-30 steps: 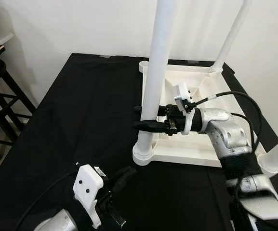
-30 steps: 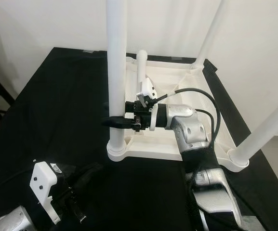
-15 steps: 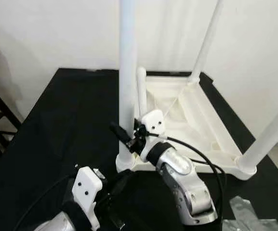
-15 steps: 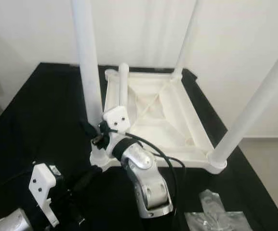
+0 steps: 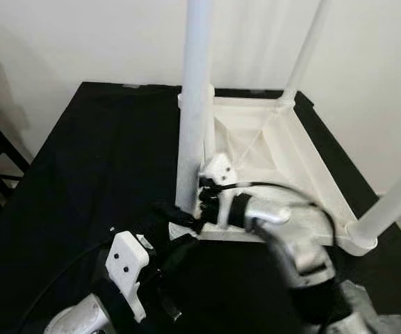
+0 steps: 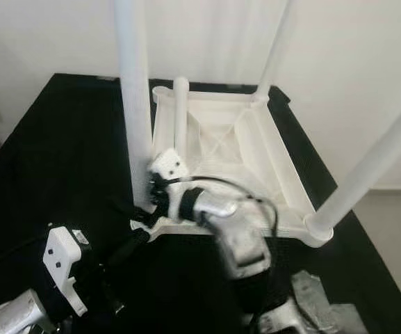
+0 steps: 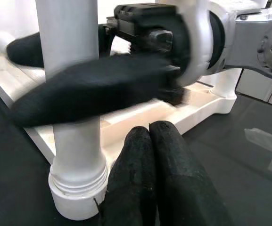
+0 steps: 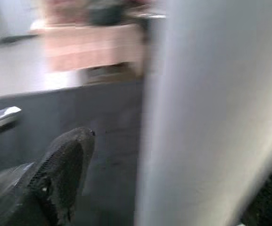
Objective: Building children table
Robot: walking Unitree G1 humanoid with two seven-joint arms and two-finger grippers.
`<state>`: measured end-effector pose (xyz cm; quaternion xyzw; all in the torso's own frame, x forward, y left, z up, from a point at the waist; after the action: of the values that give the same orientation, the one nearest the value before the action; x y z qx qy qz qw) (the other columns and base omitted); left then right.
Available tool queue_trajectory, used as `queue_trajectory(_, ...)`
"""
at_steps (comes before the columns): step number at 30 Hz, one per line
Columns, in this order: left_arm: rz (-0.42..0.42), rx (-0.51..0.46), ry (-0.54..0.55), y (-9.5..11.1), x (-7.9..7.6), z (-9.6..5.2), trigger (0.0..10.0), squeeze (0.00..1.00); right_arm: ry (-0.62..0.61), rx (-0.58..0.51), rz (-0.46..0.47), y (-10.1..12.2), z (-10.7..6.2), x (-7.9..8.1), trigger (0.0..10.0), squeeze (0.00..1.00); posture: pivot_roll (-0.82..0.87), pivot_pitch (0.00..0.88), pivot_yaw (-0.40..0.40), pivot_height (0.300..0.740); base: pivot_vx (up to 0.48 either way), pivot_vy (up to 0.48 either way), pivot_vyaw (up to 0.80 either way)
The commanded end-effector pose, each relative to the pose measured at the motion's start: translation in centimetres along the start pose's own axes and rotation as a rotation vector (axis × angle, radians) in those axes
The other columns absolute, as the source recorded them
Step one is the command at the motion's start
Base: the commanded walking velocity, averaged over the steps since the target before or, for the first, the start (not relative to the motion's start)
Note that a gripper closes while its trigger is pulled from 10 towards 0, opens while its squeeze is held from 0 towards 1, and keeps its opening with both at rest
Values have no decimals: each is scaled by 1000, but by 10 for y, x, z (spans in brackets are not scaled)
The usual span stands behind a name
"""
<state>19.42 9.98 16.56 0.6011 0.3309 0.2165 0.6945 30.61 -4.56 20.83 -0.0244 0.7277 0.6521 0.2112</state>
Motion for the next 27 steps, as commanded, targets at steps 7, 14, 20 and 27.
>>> queue_trajectory(7, -19, 6, -7, -6, -2, 3, 10000, 0, 3, 45, -22, -5, -10, -48, 10000, 0, 64, 70, -106, 740, 0, 0, 0)
queue_trajectory(14, -19, 2, -8, -7, -1, 6, 10000, 0, -5, 57, -5, -10, -18, -63, 10000, 0, 63, 56, -111, 740, 0, 0, 0)
queue_trajectory(20, -19, -2, -9, -7, 1, 8, 10000, 0, -19, 26, 15, -13, -23, -65, 0, 0, 64, 47, -106, 740, 0, 0, 0)
queue_trajectory(27, -23, -2, -17, -6, 4, 9, 10000, 0, -39, 8, 15, -17, -38, -64, 0, 0, 69, 50, -84, 740, 0, 0, 0)
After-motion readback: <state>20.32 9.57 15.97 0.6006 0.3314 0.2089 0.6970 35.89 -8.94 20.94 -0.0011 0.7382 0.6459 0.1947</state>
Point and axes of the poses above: a point about 5 cm out from each wrist's last joint towards the gripper, its own z axis pointing out of the wrist towards the gripper, its own y axis along the axis of the wrist's last joint, x = y × z, the point moved 2 cm from there along z, pointing out of the wrist towards the gripper, and after that the axes turned 11 degrees about -z, right-handed, at the moved point
